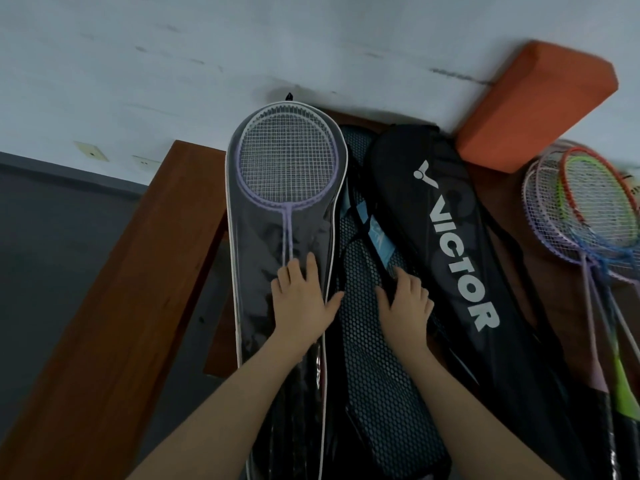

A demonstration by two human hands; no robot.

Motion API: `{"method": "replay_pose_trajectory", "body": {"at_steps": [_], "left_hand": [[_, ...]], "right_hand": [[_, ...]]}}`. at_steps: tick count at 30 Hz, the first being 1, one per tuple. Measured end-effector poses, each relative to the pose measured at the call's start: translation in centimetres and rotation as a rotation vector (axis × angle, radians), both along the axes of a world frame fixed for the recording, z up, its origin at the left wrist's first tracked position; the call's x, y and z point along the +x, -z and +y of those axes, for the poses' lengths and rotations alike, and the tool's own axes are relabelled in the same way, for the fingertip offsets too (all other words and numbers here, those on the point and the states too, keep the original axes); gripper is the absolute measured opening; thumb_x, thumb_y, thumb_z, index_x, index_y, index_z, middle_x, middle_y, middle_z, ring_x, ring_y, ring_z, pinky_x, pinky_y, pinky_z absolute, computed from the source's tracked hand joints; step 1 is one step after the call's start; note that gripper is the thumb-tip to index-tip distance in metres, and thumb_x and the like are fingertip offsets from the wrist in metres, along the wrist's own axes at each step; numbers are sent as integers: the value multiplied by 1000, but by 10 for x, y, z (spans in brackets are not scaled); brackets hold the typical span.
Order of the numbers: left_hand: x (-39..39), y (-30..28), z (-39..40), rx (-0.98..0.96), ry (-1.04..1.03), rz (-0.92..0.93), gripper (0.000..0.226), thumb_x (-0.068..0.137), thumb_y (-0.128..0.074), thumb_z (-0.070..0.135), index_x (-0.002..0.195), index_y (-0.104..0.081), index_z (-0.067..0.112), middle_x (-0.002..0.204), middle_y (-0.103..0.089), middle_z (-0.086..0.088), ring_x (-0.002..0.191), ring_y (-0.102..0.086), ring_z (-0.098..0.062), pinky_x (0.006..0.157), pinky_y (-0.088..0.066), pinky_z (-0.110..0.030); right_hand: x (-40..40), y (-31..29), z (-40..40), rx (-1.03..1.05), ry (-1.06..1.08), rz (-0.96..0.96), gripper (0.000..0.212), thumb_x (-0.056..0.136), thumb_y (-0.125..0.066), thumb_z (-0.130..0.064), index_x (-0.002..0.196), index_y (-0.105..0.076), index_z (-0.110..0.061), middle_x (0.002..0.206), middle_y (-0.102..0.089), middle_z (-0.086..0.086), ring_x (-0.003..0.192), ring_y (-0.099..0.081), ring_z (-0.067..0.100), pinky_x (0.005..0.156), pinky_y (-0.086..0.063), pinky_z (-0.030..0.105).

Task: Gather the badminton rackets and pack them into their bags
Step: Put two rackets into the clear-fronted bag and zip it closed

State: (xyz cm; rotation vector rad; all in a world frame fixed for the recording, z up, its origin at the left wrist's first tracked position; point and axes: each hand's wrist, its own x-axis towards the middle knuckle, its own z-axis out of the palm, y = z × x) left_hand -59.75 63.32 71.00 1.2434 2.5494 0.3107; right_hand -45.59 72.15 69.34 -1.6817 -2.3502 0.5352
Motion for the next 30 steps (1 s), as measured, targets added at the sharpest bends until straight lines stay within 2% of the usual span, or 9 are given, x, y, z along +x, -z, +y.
{"method": "replay_pose_trajectory", "body": {"at_steps": [3,5,7,10,14,18,21,27,30], "left_hand": [[-3,3,8,18,46,-1,76,85,-56,45,142,-28,3,124,-45,-16,113,-44,-31,92,-40,-38],[-5,4,8,49,96,5,70,77,-70,31,132,-44,-4,104,-58,-17,94,-56,-30,75,-49,-35],[-6,6,7,82,115,1,63,72,-74,21,125,-52,-5,93,-61,-16,82,-60,-30,62,-50,-33],[-7,3,6,143,62,-114,52,87,-58,15,134,-43,0,105,-57,-17,91,-57,-31,67,-46,-35],[-11,6,-1,369,-26,-219,41,87,-59,6,127,-52,-1,94,-58,-17,78,-59,-31,62,-48,-36],[-12,-1,-6,561,-59,-242,38,88,-59,6,125,-54,-2,88,-57,-12,71,-58,-23,63,-52,-34],[-8,-15,5,652,-74,-216,37,87,-58,5,123,-55,-2,87,-57,-11,67,-57,-22,60,-49,-31],[-4,-33,48,660,25,-124,35,83,-60,3,117,-60,-1,82,-57,-11,60,-57,-24,47,-47,-30],[3,-23,65,557,98,-96,37,77,-67,-2,114,-62,-3,78,-58,-11,55,-56,-25,42,-44,-28]], "right_hand": [[-3,1,7,-37,-1,-20,47,94,-49,-35,135,-41,-11,129,-48,10,114,-46,27,99,-28,41],[-6,0,11,-31,-34,-20,49,94,-50,-33,136,-40,-11,126,-50,9,111,-50,26,96,-32,41],[-9,2,13,-21,-75,-50,49,93,-51,-31,136,-38,-10,125,-53,8,109,-52,25,93,-33,39],[-12,3,15,-15,-83,16,47,92,-54,-27,134,-42,-10,122,-59,9,107,-55,25,92,-33,36],[-12,-13,18,11,-191,328,43,92,-57,-21,133,-48,-12,112,-64,8,97,-61,23,90,-46,42],[-8,-41,21,165,-293,378,40,92,-50,-25,128,-54,-10,86,-58,5,67,-56,19,61,-53,41],[-3,-61,27,275,-249,394,39,91,-51,-20,125,-55,-3,81,-55,4,64,-50,16,55,-50,36],[37,-94,50,402,-50,409,33,91,-54,-3,124,-54,2,89,-55,11,64,-50,18,52,-40,29],[54,-94,66,395,26,351,34,92,-54,-8,125,-54,-1,96,-58,13,69,-56,27,55,-49,38]]}}
